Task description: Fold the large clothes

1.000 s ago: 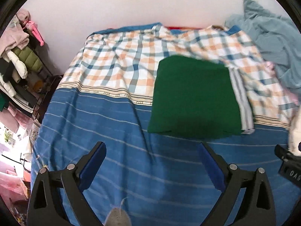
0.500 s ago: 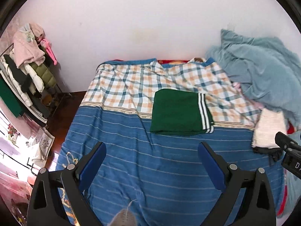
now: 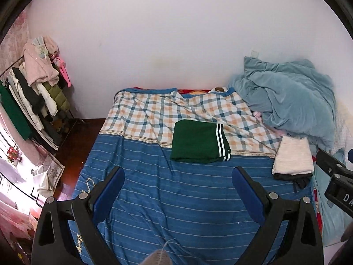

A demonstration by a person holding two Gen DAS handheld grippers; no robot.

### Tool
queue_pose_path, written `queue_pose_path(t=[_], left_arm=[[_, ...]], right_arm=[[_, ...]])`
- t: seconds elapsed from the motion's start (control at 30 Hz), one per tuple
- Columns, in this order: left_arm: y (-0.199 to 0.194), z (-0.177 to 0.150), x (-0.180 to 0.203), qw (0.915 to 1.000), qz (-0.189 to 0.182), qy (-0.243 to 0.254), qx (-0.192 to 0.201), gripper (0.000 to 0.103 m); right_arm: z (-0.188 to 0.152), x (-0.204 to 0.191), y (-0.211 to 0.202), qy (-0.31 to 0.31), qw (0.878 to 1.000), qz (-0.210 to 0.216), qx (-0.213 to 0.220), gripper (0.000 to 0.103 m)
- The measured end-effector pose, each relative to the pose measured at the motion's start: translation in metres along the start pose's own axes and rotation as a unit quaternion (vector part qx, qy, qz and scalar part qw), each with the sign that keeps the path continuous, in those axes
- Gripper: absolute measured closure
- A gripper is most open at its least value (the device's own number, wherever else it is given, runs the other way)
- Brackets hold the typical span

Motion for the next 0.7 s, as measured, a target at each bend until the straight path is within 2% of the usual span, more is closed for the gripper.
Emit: queue_pose_path(t=[0.3, 0.7], left_arm=[[-0.033, -0.002, -0.005, 0.9996, 0.005, -0.01, 0.025, 0.004], [-0.051, -0.003, -0.007, 0.9987, 0.01, -0.02, 0.045, 0.003]], right_arm=[[-0.007, 0.002, -0.044, -0.007, 1.0, 0.001, 0.021, 0.007], [-0.002, 0.012, -0.06, -0.012, 0.999, 0.005, 0.04, 0.004]])
Point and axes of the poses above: each gripper's, at about its wrist camera, not at the fingertips, and y roughly the way its jaws point, x to its right, z to its top, the point moved 4 cm from there along y, roughly the way its jaws point, and after that the axes turned 9 degrees about z, right-handed, at the moved point
